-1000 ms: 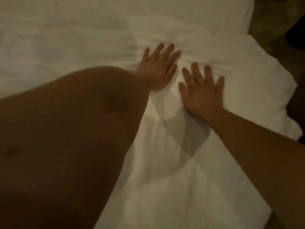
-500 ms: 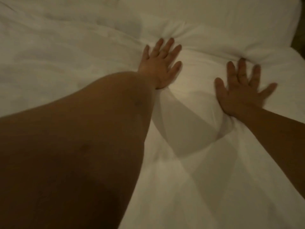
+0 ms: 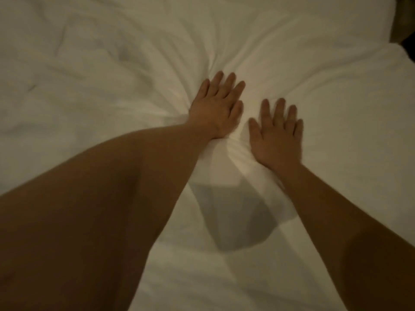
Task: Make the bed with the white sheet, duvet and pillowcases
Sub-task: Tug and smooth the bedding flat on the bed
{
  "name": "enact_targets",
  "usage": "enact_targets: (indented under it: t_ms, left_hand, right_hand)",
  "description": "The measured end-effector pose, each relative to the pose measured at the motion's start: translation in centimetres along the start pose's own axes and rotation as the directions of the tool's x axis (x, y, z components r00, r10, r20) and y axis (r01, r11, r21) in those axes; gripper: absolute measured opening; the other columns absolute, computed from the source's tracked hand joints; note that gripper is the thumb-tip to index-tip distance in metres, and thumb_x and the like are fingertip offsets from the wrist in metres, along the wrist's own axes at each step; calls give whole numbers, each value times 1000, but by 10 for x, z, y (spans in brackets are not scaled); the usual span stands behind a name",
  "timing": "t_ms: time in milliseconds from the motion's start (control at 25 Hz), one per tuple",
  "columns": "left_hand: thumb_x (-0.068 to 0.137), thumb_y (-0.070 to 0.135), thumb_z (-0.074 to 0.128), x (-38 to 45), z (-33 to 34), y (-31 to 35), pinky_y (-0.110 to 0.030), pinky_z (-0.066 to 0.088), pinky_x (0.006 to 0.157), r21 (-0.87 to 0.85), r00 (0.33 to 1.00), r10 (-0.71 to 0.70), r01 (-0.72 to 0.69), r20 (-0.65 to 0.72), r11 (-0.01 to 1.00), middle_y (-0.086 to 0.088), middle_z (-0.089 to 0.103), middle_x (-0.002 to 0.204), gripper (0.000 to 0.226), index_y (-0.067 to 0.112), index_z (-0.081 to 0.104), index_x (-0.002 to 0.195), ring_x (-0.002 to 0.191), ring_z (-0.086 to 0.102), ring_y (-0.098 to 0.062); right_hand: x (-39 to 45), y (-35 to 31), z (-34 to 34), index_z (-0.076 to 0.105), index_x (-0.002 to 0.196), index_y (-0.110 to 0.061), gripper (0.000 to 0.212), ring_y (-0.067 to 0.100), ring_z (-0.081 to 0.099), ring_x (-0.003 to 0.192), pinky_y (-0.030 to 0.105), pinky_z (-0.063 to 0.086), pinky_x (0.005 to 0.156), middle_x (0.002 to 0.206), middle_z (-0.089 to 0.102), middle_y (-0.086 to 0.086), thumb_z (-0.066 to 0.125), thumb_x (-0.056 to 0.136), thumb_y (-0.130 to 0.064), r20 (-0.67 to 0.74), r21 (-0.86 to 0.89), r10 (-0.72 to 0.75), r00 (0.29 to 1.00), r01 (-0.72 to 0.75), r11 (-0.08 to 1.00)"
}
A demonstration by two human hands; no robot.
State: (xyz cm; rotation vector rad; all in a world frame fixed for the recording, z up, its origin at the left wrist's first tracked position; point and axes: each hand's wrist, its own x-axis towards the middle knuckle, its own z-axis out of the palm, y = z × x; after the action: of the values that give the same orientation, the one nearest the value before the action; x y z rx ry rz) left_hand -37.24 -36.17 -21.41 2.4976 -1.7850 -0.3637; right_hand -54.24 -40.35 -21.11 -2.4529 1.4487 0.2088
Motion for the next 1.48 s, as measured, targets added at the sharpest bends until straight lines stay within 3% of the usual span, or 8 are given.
enact_targets:
  t_ms: [200, 360, 480, 600, 680, 960, 1080, 1480]
  left_hand:
    - [105, 48, 15, -92, 9, -21, -46, 0, 124, 71, 997, 74, -74, -11, 995, 0, 6, 169, 60, 28, 10, 161, 155, 0, -24]
    - [104, 48, 19, -147, 12, -48, -46, 0, 124, 78, 999, 30, -27, -42, 997, 1, 11, 168, 59, 30, 18, 160, 155, 2, -24]
    - [104, 47, 20, -177, 20, -47, -49, 3, 124, 62, 992, -24, 32, -121, 998, 0, 18, 167, 58, 28, 25, 159, 155, 6, -26]
    - [105, 42, 20, -207, 34, -50, -52, 8, 123, 62, 985, -11, 22, -170, 998, -1, 18, 167, 57, 25, 26, 159, 155, 7, -27]
    - [106, 41, 23, -235, 44, -58, -51, 8, 124, 80, 983, 11, 4, -183, 997, 0, 15, 167, 56, 24, 22, 160, 155, 4, -26]
    - [105, 46, 18, -275, 46, -66, -48, -3, 124, 59, 989, -111, 117, -96, 991, 4, -5, 169, 59, 31, 6, 161, 154, -12, -22]
    - [105, 47, 13, -281, 46, -68, -48, -5, 124, 54, 993, -104, 108, -61, 993, 5, -10, 168, 59, 32, 0, 161, 153, -17, -20]
    - [102, 51, 21, -211, -4, -153, -47, 6, 124, 290, 942, 325, -291, -77, 912, 0, 13, 168, 63, 27, 19, 160, 155, 8, -24]
  right_hand:
    - [-96, -8, 34, 4, 160, -38, 62, 24, -7, 155, 46, -1, 124, 168, -4, -2, 7, 102, -58, -70, -118, -176, 982, 167, 979]
    - [-129, 40, 35, -1, 159, -38, 61, 24, -11, 154, 49, -2, 124, 168, -9, -5, 6, 101, -57, -48, -114, 59, 997, -64, 991]
    - [-136, -18, 43, 6, 161, -27, 64, 35, -8, 153, 59, 2, 121, 168, -6, 5, 14, 102, -51, -54, 59, 294, 954, -290, 955]
    - [-183, -106, 73, 16, 161, -23, 63, 35, 2, 154, 57, 6, 122, 168, 8, 7, 16, 103, -47, -125, 54, -38, 991, 45, 998]
    - [-206, -103, 88, 12, 161, -29, 58, 26, -2, 155, 50, 4, 124, 168, 5, -2, 16, 106, -46, -94, -25, -245, 965, 244, 969]
    - [-224, -53, 89, -4, 160, -30, 62, 31, -11, 154, 54, 0, 123, 168, -9, 2, 7, 103, -51, -112, -49, -20, 994, 15, 999]
    - [-239, -84, 97, -3, 160, -31, 61, 33, -11, 154, 57, -1, 122, 168, -9, 3, 9, 104, -51, -106, -65, -137, 985, 131, 989]
    - [-164, -133, 85, 7, 160, -33, 61, 26, -9, 155, 56, 1, 122, 169, -3, -2, 15, 103, -51, -135, -97, -384, 913, 374, 922]
